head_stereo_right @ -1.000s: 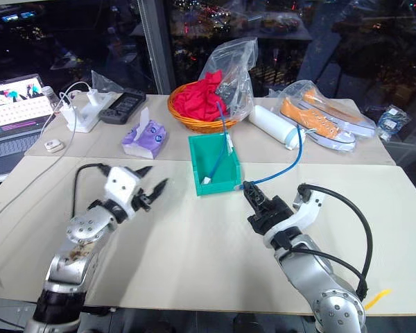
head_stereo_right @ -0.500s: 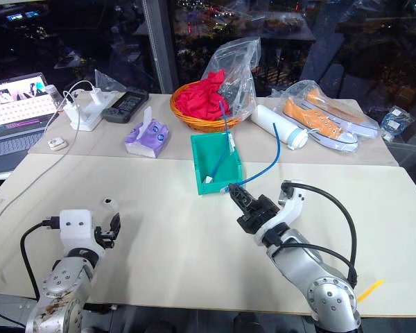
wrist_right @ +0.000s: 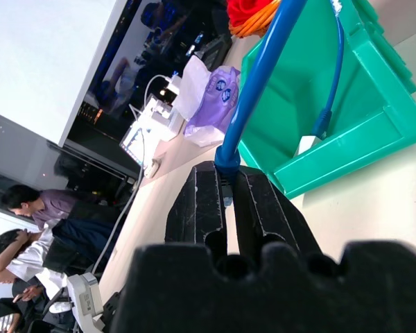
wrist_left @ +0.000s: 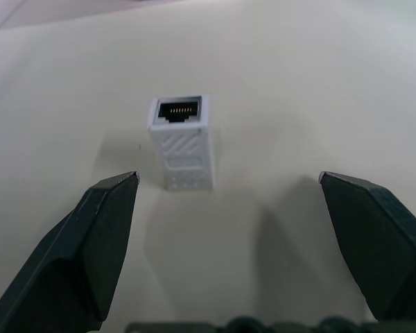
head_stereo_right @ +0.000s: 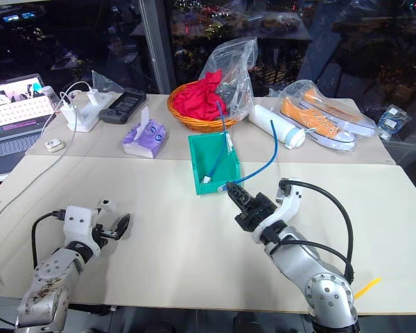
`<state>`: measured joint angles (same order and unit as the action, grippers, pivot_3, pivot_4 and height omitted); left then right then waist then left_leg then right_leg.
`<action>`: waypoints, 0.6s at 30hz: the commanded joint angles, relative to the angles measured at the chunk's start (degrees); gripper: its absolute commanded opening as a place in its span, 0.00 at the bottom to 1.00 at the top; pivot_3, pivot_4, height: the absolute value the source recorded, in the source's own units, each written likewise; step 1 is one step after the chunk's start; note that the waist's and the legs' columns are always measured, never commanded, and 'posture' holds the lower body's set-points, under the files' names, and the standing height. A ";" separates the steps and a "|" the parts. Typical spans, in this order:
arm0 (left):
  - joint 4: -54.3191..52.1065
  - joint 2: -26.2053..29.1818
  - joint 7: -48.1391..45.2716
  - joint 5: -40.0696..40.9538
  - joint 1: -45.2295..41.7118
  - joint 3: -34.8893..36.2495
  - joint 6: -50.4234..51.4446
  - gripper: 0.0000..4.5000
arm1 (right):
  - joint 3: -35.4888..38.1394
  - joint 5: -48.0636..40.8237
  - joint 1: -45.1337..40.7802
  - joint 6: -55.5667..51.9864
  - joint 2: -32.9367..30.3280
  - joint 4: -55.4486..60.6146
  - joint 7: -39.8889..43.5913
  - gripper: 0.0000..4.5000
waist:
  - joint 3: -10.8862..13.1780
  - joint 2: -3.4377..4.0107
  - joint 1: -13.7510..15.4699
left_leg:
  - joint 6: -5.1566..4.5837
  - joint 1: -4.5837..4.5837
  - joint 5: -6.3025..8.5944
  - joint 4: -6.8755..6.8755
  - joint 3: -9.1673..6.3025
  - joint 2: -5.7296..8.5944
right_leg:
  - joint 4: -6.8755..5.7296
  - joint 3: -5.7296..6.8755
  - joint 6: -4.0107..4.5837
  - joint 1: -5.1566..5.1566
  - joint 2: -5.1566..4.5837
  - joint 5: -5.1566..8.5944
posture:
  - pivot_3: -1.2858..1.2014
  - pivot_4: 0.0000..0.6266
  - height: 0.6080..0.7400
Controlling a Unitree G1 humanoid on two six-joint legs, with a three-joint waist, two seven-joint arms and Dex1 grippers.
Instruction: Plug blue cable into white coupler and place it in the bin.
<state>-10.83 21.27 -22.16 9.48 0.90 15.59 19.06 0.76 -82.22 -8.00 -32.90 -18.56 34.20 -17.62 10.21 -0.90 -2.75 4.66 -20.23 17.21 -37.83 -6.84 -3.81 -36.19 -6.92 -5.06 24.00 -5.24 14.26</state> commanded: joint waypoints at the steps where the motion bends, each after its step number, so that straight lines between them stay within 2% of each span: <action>1: 5.84 1.73 -2.09 1.64 0.11 1.93 -2.26 1.00 | 0.77 -0.17 -0.33 0.18 0.42 1.91 0.31 0.00 | -0.03 0.04 -0.09 | 0.00 0.01 0.00 0.00 0.00 0.00 | 0.00 0.00 0.00 0.00 0.00 0.00 | 0.52 0.24 0.86; 12: 11.77 2.10 -3.81 7.52 -3.90 3.26 -1.41 1.00 | 0.95 0.33 0.11 0.45 1.02 2.43 -0.23 0.00 | -0.25 0.40 -0.72 | -0.08 0.04 -0.05 0.00 0.00 0.01 | -0.08 0.00 0.01 -0.02 0.00 -0.01 | 0.52 0.24 0.86; 15: 11.42 1.39 -3.33 7.99 -4.46 2.92 -1.12 0.85 | 1.03 0.35 0.07 0.39 1.07 2.68 -0.32 0.00 | -0.26 0.41 -0.85 | -0.09 0.04 -0.09 0.00 0.00 0.01 | -0.10 0.00 0.03 -0.02 0.00 -0.02 | 0.52 0.24 0.86; 18: 10.56 0.47 -2.64 8.28 -3.89 2.39 -0.63 0.60 | 1.12 0.30 0.10 0.40 1.07 2.75 -0.45 0.00 | -0.26 0.41 -0.83 | -0.08 0.03 -0.09 0.00 0.00 0.01 | -0.08 0.00 0.03 -0.02 -0.01 -0.02 | 0.52 0.24 0.86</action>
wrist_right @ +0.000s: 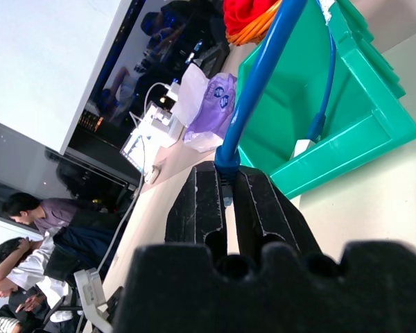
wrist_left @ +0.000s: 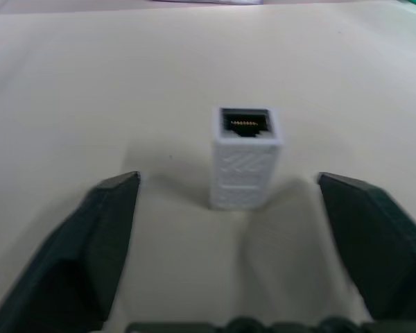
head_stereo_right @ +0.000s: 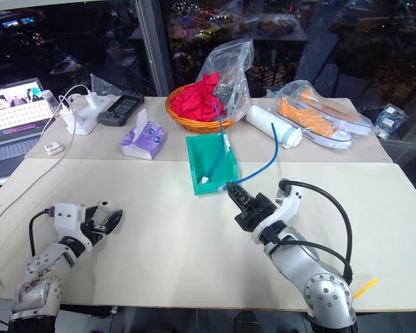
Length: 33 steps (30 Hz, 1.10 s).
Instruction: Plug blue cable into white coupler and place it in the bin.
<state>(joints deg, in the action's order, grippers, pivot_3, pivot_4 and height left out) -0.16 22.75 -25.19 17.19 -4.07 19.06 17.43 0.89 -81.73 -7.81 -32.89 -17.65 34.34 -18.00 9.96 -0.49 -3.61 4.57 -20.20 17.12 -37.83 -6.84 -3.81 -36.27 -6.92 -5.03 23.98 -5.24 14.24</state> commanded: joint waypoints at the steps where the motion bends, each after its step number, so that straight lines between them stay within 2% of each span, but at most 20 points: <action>1: -0.37 -1.17 0.50 0.60 1.27 -1.24 1.11 0.55 | 1.01 -0.21 -0.09 0.39 0.16 2.62 -0.11 0.00 | 0.00 0.00 0.04 | 0.00 0.00 0.00 0.00 0.00 0.00 | 0.01 0.00 0.00 0.00 0.00 0.00 | 0.52 0.24 0.86; 6: -1.68 -1.31 0.54 0.63 1.37 -2.20 1.56 0.15 | 1.01 -0.30 -0.06 0.39 0.18 2.64 -0.30 0.00 | 0.00 0.00 0.05 | 0.00 0.00 0.00 0.00 0.00 0.00 | 0.02 0.00 0.00 0.00 0.00 0.00 | 0.52 0.24 0.86; 11: -2.13 -1.15 0.87 0.98 -0.15 -2.53 1.69 0.13 | 0.95 -0.21 -0.06 0.37 0.29 2.47 -0.32 0.00 | 0.00 0.00 0.20 | 0.00 -0.01 0.00 0.00 0.00 0.00 | 0.02 0.00 0.00 0.00 0.00 0.00 | 0.52 0.24 0.86; 15: -6.97 -1.32 -2.05 -0.04 -2.59 -7.64 -2.21 0.13 | 1.06 0.05 -0.30 0.32 0.20 2.26 -0.33 0.00 | 0.00 -0.01 0.45 | 0.03 -0.04 -0.02 0.00 0.00 0.00 | 0.05 0.01 -0.01 0.00 -0.01 -0.01 | 0.52 0.24 0.86; 19: -8.79 -4.40 -6.51 -1.71 -6.27 -18.01 -5.36 0.13 | 0.95 1.52 -0.86 0.23 -0.04 2.04 -0.07 0.00 | 0.01 -0.02 0.92 | 0.06 -0.08 -0.03 0.00 0.00 0.01 | 0.09 0.01 -0.01 0.03 -0.01 -0.02 | 0.52 0.24 0.86; 22: -4.78 -5.65 -8.95 -7.73 -9.23 -27.81 -7.47 0.13 | 1.30 3.29 -1.06 0.50 -0.36 2.81 0.09 0.00 | 0.00 -0.03 0.91 | 0.07 -0.08 -0.04 0.00 0.00 0.01 | 0.12 0.00 -0.02 0.01 0.00 -0.02 | 0.52 0.24 0.86; 26: -4.13 -6.64 -12.27 -10.29 -9.77 -35.26 -8.94 0.13 | 1.36 6.73 -0.47 0.04 -1.59 4.27 -0.11 0.00 | 0.00 -0.02 -0.12 | 0.05 -0.08 -0.03 0.04 0.00 0.01 | 0.12 -0.02 -0.01 0.05 0.03 -0.02 | 0.52 0.24 0.86; 29: -1.58 -9.42 -11.91 -8.74 -10.88 -35.34 -7.47 0.13 | -1.34 13.26 0.19 -3.08 -5.99 7.37 0.51 0.00 | 0.00 -0.03 -0.15 | 0.05 -0.11 -0.03 0.04 0.00 0.03 | 0.13 -0.02 -0.01 0.06 0.01 -0.02 | 0.52 0.24 0.86; 33: 1.52 -10.16 -13.46 -8.88 -12.83 -35.44 -8.85 0.13 | -5.56 20.14 0.38 -7.38 -10.58 9.76 1.14 0.00 | 0.00 -0.03 -0.21 | 0.00 -0.07 -0.07 0.03 -0.01 0.04 | 0.10 -0.02 0.01 0.04 0.02 -0.03 | 0.52 0.24 0.86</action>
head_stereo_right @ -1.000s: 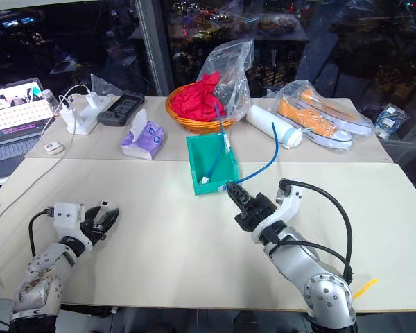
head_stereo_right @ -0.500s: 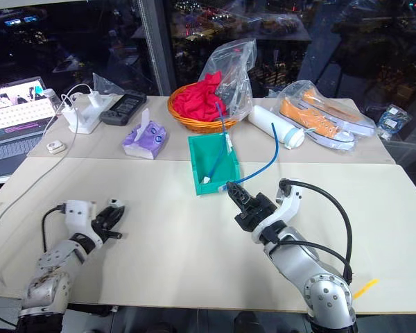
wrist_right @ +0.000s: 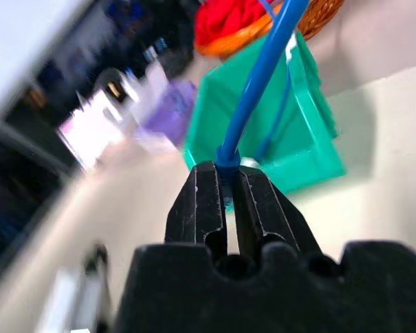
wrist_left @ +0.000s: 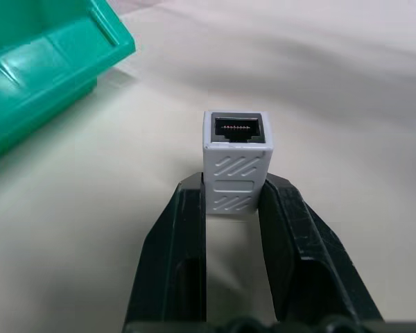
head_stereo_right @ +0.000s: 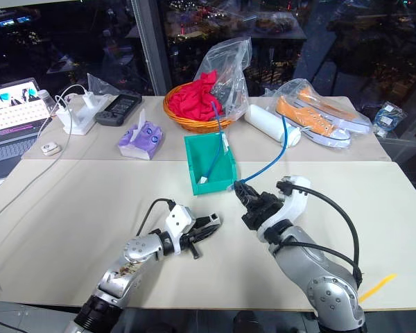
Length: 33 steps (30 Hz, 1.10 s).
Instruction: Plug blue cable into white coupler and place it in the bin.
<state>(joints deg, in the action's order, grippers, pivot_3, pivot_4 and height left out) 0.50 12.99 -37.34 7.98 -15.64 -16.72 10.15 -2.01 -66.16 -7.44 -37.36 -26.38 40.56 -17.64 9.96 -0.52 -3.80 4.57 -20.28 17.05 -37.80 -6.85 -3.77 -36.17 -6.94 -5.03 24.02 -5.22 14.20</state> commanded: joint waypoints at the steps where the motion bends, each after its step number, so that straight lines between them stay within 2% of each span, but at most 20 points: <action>1: 1.30 -0.51 -1.67 0.34 -1.64 0.13 -1.68 0.13 | -3.51 6.03 -0.06 -3.78 -2.55 3.97 0.86 0.00 | 0.00 0.00 -0.06 | -0.01 0.01 -0.01 0.00 0.00 0.00 | 0.00 0.00 0.01 0.00 0.00 0.00 | 0.52 0.24 0.86; 6: 2.00 -1.00 -3.85 0.47 -2.06 -0.90 -1.71 0.13 | -6.40 13.24 -0.64 -6.86 -4.22 5.05 1.12 0.00 | 0.00 -0.01 0.24 | 0.00 -0.02 -0.01 -0.01 0.00 0.03 | 0.07 -0.01 -0.01 -0.02 -0.03 -0.01 | 0.52 0.24 0.86; 13: 2.52 -1.58 -5.54 0.11 -2.46 -1.42 -1.87 0.13 | -6.81 17.46 0.48 -7.04 -1.19 3.95 4.46 0.00 | 0.00 -0.01 0.63 | 0.00 -0.01 -0.01 -0.01 0.00 0.03 | 0.09 0.00 -0.01 -0.03 -0.02 -0.02 | 0.52 0.24 0.86; 18: 2.70 -2.12 -5.63 -0.10 -2.51 -1.60 -2.13 0.13 | -7.38 16.10 0.86 -9.21 1.28 3.16 7.49 0.00 | 0.00 -0.01 0.97 | 0.00 -0.01 -0.01 -0.01 0.00 0.03 | 0.09 0.00 -0.01 -0.03 -0.02 -0.02 | 0.52 0.24 0.86; 26: 2.02 -2.08 -5.84 -0.03 -1.82 -1.57 -2.06 0.13 | -6.20 19.01 1.03 -11.47 2.91 2.67 8.86 0.00 | 0.00 -0.01 1.18 | 0.00 -0.01 -0.01 -0.01 0.00 0.03 | 0.10 0.00 -0.01 -0.02 -0.03 -0.02 | 0.52 0.24 0.86; 33: 1.70 -1.73 -5.86 0.02 -1.57 -1.46 -1.70 0.13 | -2.30 19.33 1.62 -10.44 6.41 3.45 8.84 0.00 | 0.00 -0.01 1.19 | 0.00 -0.01 -0.01 -0.01 0.00 0.03 | 0.09 0.00 -0.01 -0.02 -0.03 -0.02 | 0.52 0.24 0.86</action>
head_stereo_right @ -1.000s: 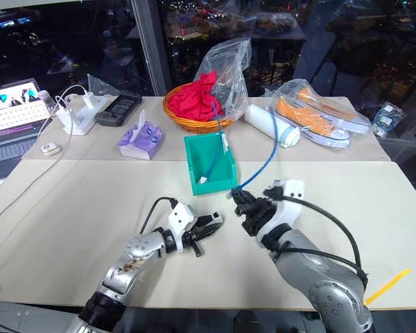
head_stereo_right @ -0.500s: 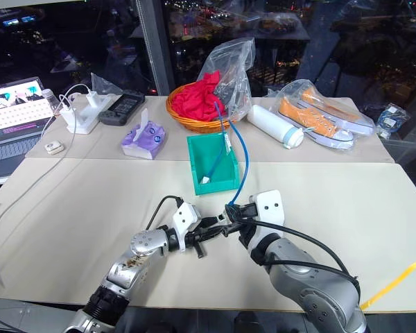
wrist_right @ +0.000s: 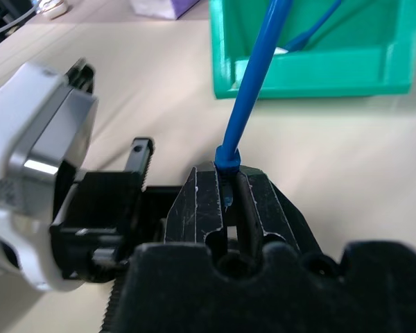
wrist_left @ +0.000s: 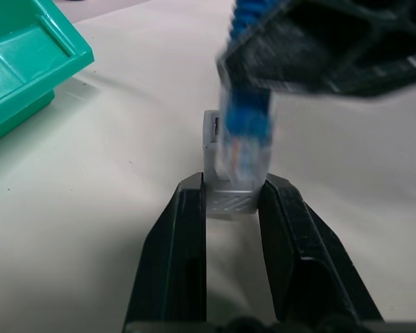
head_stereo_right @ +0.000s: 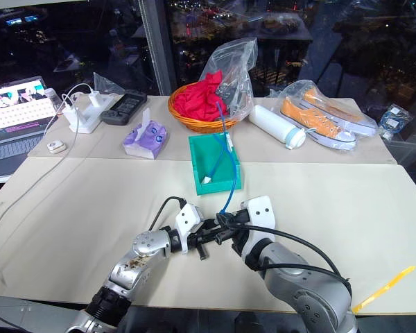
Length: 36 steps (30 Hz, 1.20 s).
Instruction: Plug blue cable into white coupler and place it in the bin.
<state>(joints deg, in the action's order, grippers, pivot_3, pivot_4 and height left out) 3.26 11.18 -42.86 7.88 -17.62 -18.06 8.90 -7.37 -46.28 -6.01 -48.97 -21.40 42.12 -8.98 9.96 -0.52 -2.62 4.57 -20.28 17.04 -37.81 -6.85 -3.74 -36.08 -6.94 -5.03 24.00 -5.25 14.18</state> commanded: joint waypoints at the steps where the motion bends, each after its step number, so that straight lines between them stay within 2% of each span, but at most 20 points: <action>1: -1.08 0.11 -0.33 0.14 0.43 -0.09 -0.43 0.13 | 3.72 -0.84 0.28 1.17 1.96 2.05 0.24 0.00 | 0.00 0.00 0.02 | 0.00 0.00 0.00 0.00 0.00 0.00 | 0.00 0.00 0.00 0.00 0.00 0.00 | 0.52 0.24 0.86; 32: -1.83 0.52 -0.16 0.30 0.78 -0.09 0.00 0.13 | 4.94 1.70 1.72 -4.08 2.63 1.70 1.47 0.00 | 0.00 0.00 -0.05 | 0.00 0.01 0.00 0.00 0.00 0.00 | -0.02 0.00 0.00 -0.01 0.00 0.00 | 0.52 0.24 0.86; 36: -1.81 0.58 -0.17 0.29 0.68 -0.07 0.06 0.13 | 3.53 3.95 1.25 -5.30 0.83 1.78 1.91 0.00 | -0.01 0.01 -0.05 | 0.00 0.02 0.00 0.00 0.00 0.00 | -0.02 0.00 0.00 -0.02 0.00 0.00 | 0.52 0.24 0.86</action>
<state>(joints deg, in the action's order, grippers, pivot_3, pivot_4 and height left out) 3.08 11.76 -42.83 7.89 -17.37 -18.12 8.95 -3.59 -43.77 -4.82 -52.90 -19.62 42.73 -7.32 9.95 -0.51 -2.67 4.57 -20.26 17.04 -37.81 -6.85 -3.75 -36.10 -6.94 -5.04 23.98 -5.25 14.18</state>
